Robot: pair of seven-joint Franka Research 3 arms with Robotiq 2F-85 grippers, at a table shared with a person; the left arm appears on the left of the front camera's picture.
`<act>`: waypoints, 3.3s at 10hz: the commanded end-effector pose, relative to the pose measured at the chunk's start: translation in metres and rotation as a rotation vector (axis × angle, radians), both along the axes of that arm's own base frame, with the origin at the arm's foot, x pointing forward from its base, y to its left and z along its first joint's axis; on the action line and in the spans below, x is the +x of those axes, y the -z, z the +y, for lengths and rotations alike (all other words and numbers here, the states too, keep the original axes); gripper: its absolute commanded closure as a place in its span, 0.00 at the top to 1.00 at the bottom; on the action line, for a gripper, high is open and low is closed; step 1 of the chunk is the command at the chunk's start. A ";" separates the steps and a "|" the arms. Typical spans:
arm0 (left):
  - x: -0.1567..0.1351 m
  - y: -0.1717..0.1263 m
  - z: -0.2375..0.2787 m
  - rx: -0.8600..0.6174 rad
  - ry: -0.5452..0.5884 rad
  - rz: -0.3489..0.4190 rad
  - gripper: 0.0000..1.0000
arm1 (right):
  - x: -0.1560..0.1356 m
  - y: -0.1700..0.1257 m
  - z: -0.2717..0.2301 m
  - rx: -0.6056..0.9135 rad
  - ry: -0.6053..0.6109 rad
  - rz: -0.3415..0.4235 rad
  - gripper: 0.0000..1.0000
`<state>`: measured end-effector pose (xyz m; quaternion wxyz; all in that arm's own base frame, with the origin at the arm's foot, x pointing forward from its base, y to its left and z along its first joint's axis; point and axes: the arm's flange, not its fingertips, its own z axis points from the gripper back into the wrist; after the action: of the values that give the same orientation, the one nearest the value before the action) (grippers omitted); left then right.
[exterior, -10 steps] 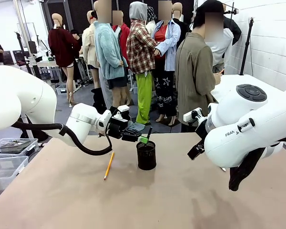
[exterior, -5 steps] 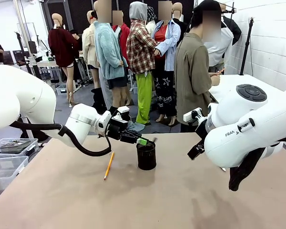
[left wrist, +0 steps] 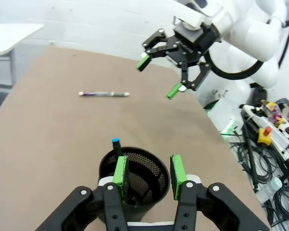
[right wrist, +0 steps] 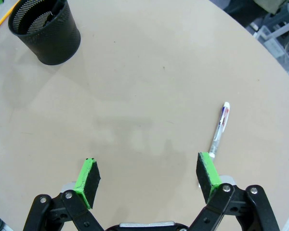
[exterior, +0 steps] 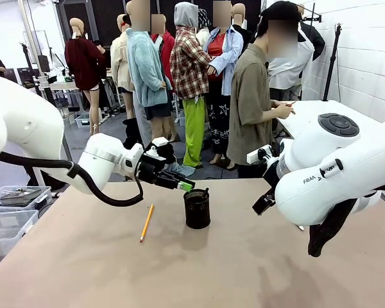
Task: Place the pens into the pen holder.
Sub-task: Pick up a writing instrument from the table and place it into the Pen holder.
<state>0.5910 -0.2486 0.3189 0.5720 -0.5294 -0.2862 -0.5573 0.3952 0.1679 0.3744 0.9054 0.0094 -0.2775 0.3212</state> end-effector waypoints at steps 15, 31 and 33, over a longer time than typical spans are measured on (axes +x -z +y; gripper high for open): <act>-0.074 -0.093 0.071 0.744 -1.000 0.503 0.47 | 0.000 0.000 0.000 0.000 0.000 0.001 1.00; -0.029 -0.003 -0.001 1.198 -1.124 0.489 0.47 | 0.000 0.000 0.000 0.000 0.000 0.001 1.00; -0.025 0.004 0.003 1.201 -1.150 0.489 0.47 | 0.000 0.000 0.000 0.000 0.000 0.001 1.00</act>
<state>0.5594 -0.2423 0.3180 0.9916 -0.0328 -0.0265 -0.1224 0.3954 0.1680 0.3746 0.9053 0.0094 -0.2777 0.3213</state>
